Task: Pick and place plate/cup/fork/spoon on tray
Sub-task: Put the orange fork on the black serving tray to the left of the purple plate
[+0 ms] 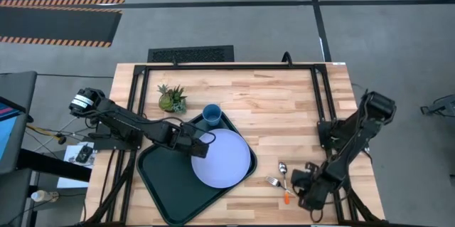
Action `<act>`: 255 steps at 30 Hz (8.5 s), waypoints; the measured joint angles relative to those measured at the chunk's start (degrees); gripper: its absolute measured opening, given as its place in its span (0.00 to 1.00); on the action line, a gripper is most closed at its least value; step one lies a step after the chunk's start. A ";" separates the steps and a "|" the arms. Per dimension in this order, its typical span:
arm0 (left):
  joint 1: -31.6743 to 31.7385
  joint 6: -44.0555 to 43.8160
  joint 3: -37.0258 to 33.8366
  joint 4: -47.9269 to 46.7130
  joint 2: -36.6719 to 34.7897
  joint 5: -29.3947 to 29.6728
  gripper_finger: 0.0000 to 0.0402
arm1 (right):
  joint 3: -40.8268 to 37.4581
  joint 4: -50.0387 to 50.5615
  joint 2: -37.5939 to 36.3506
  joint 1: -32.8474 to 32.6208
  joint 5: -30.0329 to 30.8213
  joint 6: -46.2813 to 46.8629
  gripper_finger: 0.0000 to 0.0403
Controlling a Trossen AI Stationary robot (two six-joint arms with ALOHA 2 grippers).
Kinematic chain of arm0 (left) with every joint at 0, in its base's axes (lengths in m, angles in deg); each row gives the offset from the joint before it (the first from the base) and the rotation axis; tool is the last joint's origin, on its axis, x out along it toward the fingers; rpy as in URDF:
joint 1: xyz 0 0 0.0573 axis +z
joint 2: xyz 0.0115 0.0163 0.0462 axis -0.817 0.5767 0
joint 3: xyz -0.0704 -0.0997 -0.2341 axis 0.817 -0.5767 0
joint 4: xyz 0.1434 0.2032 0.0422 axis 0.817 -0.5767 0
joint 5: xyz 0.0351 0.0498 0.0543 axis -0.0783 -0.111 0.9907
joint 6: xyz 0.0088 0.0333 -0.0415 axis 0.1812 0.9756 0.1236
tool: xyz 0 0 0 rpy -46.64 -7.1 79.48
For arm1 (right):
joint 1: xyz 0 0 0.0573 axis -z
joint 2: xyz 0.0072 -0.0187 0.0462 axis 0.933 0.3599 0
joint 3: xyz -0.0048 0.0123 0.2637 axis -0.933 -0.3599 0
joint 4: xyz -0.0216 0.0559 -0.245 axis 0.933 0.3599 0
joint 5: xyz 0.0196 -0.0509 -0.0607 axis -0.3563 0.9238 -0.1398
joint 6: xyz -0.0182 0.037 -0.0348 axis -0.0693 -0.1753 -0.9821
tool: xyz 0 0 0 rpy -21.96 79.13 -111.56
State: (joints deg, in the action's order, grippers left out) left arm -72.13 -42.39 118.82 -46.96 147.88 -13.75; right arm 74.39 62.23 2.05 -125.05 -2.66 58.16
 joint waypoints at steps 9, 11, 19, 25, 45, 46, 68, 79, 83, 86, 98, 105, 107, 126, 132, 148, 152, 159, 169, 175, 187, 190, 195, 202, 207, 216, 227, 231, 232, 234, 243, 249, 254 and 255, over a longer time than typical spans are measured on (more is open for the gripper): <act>-0.22 1.16 0.00 0.27 0.00 0.90 0.72 | 8.49 5.61 8.43 0.57 -0.01 -4.70 0.42; -0.20 1.16 0.00 0.54 0.00 1.65 0.72 | 8.80 6.72 8.48 0.25 -0.01 -4.70 0.42; -0.17 1.16 0.00 2.74 0.00 2.45 0.72 | 11.67 5.61 4.62 0.15 4.22 -4.82 0.42; -0.19 2.00 0.00 2.83 0.00 2.56 0.72 | 15.47 -1.04 9.69 2.45 5.63 -6.20 0.42; -0.22 8.64 0.00 3.71 -0.02 2.06 0.72 | 25.95 9.90 21.17 6.84 5.88 -4.32 0.42; -0.22 8.66 -0.01 3.73 -0.02 2.12 0.72 | 25.97 9.82 21.62 6.86 5.83 -4.03 0.42; -0.22 8.63 -0.02 5.32 -0.02 2.49 0.72 | 25.95 12.03 21.68 10.16 2.59 -0.09 0.02; -0.17 10.10 0.00 9.12 -3.28 1.75 0.72 | 25.69 17.89 13.54 10.27 3.54 1.30 0.01; -0.17 16.03 -0.01 13.01 -6.35 2.23 0.72 | 25.69 17.01 7.23 10.27 5.27 -0.87 0.00; -0.17 24.87 -0.02 19.43 -8.73 3.53 0.72 | 25.71 15.21 1.64 11.13 8.68 -4.82 0.00; 1.13 58.69 0.04 54.66 -14.85 2.97 0.72 | 25.88 -13.11 -14.88 20.15 22.06 -37.41 0.00; 1.93 70.03 0.04 68.41 -15.49 -6.46 0.72 | 25.82 -25.83 -14.02 25.69 11.58 -45.16 0.00; 1.95 72.62 0.04 71.37 -15.43 -7.09 0.72 | 25.93 -30.13 -12.92 27.98 7.09 -46.30 0.00; 1.97 80.68 6.58 58.57 -15.31 -6.54 0.72 | 25.85 -40.19 -7.25 38.77 -11.02 -42.22 0.00; 1.97 80.75 6.58 59.43 -15.39 -7.08 0.72 | 25.86 -40.64 -6.96 39.87 -11.15 -42.32 0.00; 1.97 82.16 6.56 61.38 -15.04 -5.49 0.33 | 25.86 -40.47 -6.97 42.17 -13.67 -42.36 0.00; 1.97 83.05 6.55 61.43 -15.04 -4.92 0.26 | 25.79 -40.15 -6.33 42.49 -13.86 -42.34 0.00; 1.93 83.23 6.49 60.50 -14.99 -4.89 0.14 | 25.77 -40.39 -5.24 42.47 -13.88 -42.05 0.00; 1.95 83.45 6.51 57.86 -14.99 -2.71 0.01 | 25.82 -40.60 -4.65 42.47 -13.84 -40.83 0.00; 1.96 80.60 6.51 56.09 -15.04 0.14 0.00 | 25.82 -39.83 -4.65 42.99 -12.51 -39.40 0.05; 1.99 68.37 6.51 33.29 -20.50 13.21 0.00 | 25.88 -27.43 -7.68 43.96 -12.10 -39.01 0.52; 0.80 57.65 6.51 21.96 -22.12 16.67 0.00 | 25.88 -23.51 -9.00 43.65 -12.09 -37.53 0.58; -7.98 39.71 1.09 12.18 -24.58 25.53 0.00 | 25.88 -19.62 -11.58 41.92 -9.89 -37.71 0.60; -24.20 12.04 -11.93 11.76 -28.67 34.74 0.00 | 25.88 -18.27 -12.59 39.80 -7.37 -37.82 0.58; -30.55 -3.29 -17.73 11.92 -26.42 36.39 0.00 | 25.87 -18.31 -12.13 39.18 -7.03 -37.30 0.58; -31.62 -11.04 -18.83 10.26 -17.36 32.57 0.00 | 25.86 -18.42 -12.08 39.23 -5.95 -37.15 0.58; -31.62 -17.68 -18.82 10.64 -7.02 31.04 0.00 | 25.86 -18.26 -12.08 39.04 -5.98 -36.32 0.58; -31.64 -20.15 -18.80 10.77 -5.59 28.44 0.00 | 25.86 -18.12 -12.08 39.04 -6.00 -36.31 0.58; -31.78 -20.42 -18.80 10.85 -5.41 27.63 0.00 | 25.86 -18.14 -12.08 39.04 -6.00 -36.33 0.58; -32.00 -21.11 -18.80 10.89 -5.27 26.79 0.00 | 25.86 -18.14 -12.08 39.04 -6.00 -36.33 0.58; -32.17 -22.98 -18.78 10.48 -5.18 22.28 0.00 | 25.86 -18.12 -12.06 39.04 -6.02 -36.78 0.58; -32.17 -24.46 -18.78 10.02 -5.18 22.31 0.00 | 25.86 -18.14 -12.06 39.04 -6.02 -36.81 0.58; -32.17 -25.05 -18.78 10.02 -5.18 20.46 0.00 | 25.86 -18.11 -12.06 39.04 -6.04 -36.91 0.58; -32.17 -25.51 -18.78 10.02 -5.18 20.46 0.00 | 25.86 -18.11 -12.06 39.04 -6.04 -36.96 0.58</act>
State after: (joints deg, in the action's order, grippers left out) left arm -104.30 -67.90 100.05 -36.94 142.70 6.71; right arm 100.25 44.11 -10.01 -86.01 -8.70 21.19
